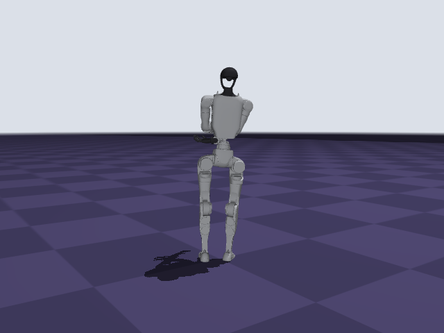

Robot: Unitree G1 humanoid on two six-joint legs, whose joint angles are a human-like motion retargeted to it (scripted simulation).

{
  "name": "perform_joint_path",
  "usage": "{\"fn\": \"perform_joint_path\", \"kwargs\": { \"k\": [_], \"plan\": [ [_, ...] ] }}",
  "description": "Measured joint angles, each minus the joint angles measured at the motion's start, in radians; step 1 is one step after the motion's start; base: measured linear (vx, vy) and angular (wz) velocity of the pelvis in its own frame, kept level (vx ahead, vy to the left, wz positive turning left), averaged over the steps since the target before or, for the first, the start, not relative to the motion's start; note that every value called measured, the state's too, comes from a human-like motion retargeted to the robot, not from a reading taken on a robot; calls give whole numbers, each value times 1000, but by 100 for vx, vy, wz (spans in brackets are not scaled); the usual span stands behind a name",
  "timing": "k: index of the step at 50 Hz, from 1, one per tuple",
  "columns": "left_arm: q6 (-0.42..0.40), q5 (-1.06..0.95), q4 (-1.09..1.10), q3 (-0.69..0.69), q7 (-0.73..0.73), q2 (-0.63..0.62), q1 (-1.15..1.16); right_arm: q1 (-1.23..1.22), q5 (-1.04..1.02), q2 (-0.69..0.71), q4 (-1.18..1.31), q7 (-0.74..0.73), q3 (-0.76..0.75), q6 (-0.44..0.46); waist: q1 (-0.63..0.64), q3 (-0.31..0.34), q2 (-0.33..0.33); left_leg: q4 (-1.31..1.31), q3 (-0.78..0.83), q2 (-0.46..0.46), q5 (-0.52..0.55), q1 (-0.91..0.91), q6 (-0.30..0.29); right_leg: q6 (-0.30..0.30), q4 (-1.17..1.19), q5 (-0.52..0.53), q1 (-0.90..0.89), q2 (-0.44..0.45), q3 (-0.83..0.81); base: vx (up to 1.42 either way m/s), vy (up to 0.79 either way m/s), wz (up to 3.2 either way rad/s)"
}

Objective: Upper body actions

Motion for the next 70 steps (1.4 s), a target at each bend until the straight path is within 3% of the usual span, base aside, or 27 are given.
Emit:
{"fn": "perform_joint_path", "kwargs": {
  "k": [12, 18, 27, 32, 34, 35, 40, 42, 43, 45, 48, 50, 54, 58, 62, 70],
  "plan": [
    [-28, -36, 24, 16, 85, -23, 2, -11, -76, -13, -15, -22, -12, 57, -1, 1, 4, 0, -4, -1, 1, 1, 1, 0, 1, 0, 0, -1, -3, 0, 0, 0],
    [-37, -64, 78, 57, 106, -48, 7, -29, -169, -30, -40, -4, -21, 153, 0, 5, 4, 2, -3, -2, 2, -1, 0, -1, 2, 2, -2, -3, -2, 2, 4, -1],
    [66, -237, 359, 259, -37, -103, -1, 23, -301, -68, -104, 71, -144, 222, 9, 24, 7, 6, 0, -5, 3, -2, 0, -1, 5, 5, -3, -8, 0, 1, 12, -3],
    [168, -368, 606, 434, -83, -52, -29, 76, -544, -148, -108, 356, -352, 105, 3, 31, 15, 7, -9, -9, 6, -6, 1, -1, 6, 4, -4, -10, -5, -1, 8, 8],
    [213, -397, 701, 488, -91, -18, -19, 84, -688, -194, -62, 346, -439, 10, 0, 35, 17, 7, -13, -10, 8, -8, 2, 0, 5, 4, -3, -10, -8, -1, 3, 5],
    [229, -406, 749, 517, -92, 0, -12, 85, -759, -220, -30, 308, -482, -46, -1, 36, 19, 7, -14, -11, 8, -9, 2, 0, 5, 4, -3, -11, -9, 0, 0, 0],
    [234, -362, 1040, 633, -26, 134, 39, 64, -933, -338, 271, -198, -633, -276, 2, 40, 26, 8, -13, -11, 8, -13, 2, 1, 4, 5, -7, -12, -8, 0, 0, 0],
    [288, -288, 1166, 669, 40, 196, 60, 55, -1019, -389, 427, -289, -673, -336, -1, 39, 25, 8, -12, -11, 7, -16, 2, 2, 4, 5, -9, -12, -7, 0, 0, 0],
    [350, -256, 1187, 675, 88, 210, 83, 48, -1086, -413, 511, -303, -691, -345, -5, 40, 24, 8, -12, -11, 7, -16, 2, 2, 3, 5, -9, -12, -7, 0, 0, 0],
    [493, -194, 1194, 677, 166, 221, 144, 39, -1246, -457, 674, -326, -724, -279, -12, 45, 23, 9, -12, -11, 5, -15, 2, 1, 3, 4, -8, -11, -6, 0, 0, 0],
    [577, -64, 1194, 671, 169, 228, 249, 59, -1425, -505, 825, -329, -739, -87, -9, 60, 23, 9, -11, -10, 2, -9, 2, 2, 3, 2, -4, -9, 1, 2, 8, -4],
    [558, 18, 1194, 673, 144, 230, 308, 97, -1488, -522, 869, -334, -753, -54, -1, 70, 22, 10, -12, -11, 0, -8, 3, 2, 4, 0, -3, -9, 0, -2, 7, 0],
    [524, 68, 1169, 732, 138, 214, 407, 219, -1442, -492, 848, -389, -868, -167, 18, 80, 20, 12, -23, -16, 0, -13, 4, 4, 5, -4, -2, -13, -9, -1, 4, 9],
    [518, -29, 1190, 796, 148, 204, 461, 284, -1246, -454, 862, -383, -973, -261, 24, 77, 18, 12, -40, -21, 5, -21, 5, 6, 5, -6, -1, -18, -24, 0, 1, 15],
    [501, -133, 1192, 838, 118, 189, 481, 278, -1088, -437, 882, -380, -1003, -266, 21, 79, 20, 12, -42, -22, 8, -24, 5, 7, 3, -4, -3, -19, -27, 0, 0, 0],
    [422, -217, 1078, 829, 174, 135, 434, 207, -1117, -399, 717, -286, -945, -262, 14, 95, 22, 13, -31, -19, 12, -27, 4, 7, 6, 7, -12, -22, -18, -4, -1, -5]
  ]
}}
